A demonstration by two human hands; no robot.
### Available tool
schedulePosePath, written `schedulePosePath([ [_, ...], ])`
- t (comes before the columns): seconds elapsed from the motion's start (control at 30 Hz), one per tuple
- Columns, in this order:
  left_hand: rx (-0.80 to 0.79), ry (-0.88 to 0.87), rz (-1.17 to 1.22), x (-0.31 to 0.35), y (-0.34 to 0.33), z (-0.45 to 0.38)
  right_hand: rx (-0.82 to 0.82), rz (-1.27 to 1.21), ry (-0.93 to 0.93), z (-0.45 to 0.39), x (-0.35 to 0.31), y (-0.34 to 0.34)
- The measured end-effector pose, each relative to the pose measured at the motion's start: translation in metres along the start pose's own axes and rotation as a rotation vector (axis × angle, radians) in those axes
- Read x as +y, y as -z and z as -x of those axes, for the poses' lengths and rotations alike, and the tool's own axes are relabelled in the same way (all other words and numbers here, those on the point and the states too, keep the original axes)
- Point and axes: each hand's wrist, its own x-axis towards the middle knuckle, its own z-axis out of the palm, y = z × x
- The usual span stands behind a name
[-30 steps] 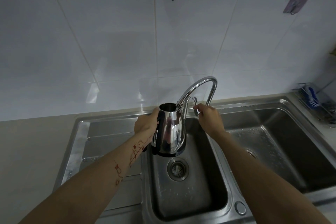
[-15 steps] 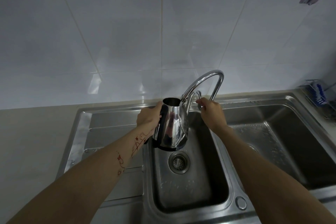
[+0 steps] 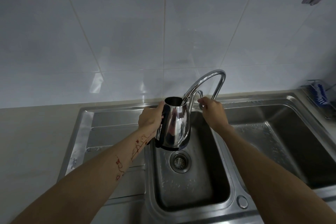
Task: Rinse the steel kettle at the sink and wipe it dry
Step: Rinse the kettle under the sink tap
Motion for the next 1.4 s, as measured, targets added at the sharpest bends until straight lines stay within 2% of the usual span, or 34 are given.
schedulePosePath([
  [0.33, 0.051, -0.011, -0.021, -0.012, 0.019, 0.013, -0.006, -0.005, -0.003, 0.006, -0.009, 0.002],
  [0.77, -0.009, -0.109, -0.085, -0.012, 0.005, 0.011, -0.026, 0.006, -0.083, -0.004, 0.002, 0.000],
  [0.97, 0.040, -0.106, -0.096, -0.011, 0.004, 0.003, -0.218, 0.078, -0.026, -0.052, 0.024, -0.008],
  [1.1, 0.073, -0.106, -0.122, -0.012, 0.005, 0.000, -0.427, 0.243, 0.006, -0.083, 0.037, -0.017],
  [1.17, 0.070, -0.104, -0.110, -0.012, 0.004, -0.002, -0.467, 0.303, 0.004, -0.090, 0.038, -0.020],
  [1.27, 0.075, -0.081, -0.078, -0.012, 0.002, -0.003, -0.351, 0.283, 0.026, -0.081, 0.035, -0.017],
  [1.4, 0.073, -0.090, -0.080, -0.013, 0.001, 0.000, -0.178, 0.216, -0.042, -0.047, 0.037, -0.014],
])
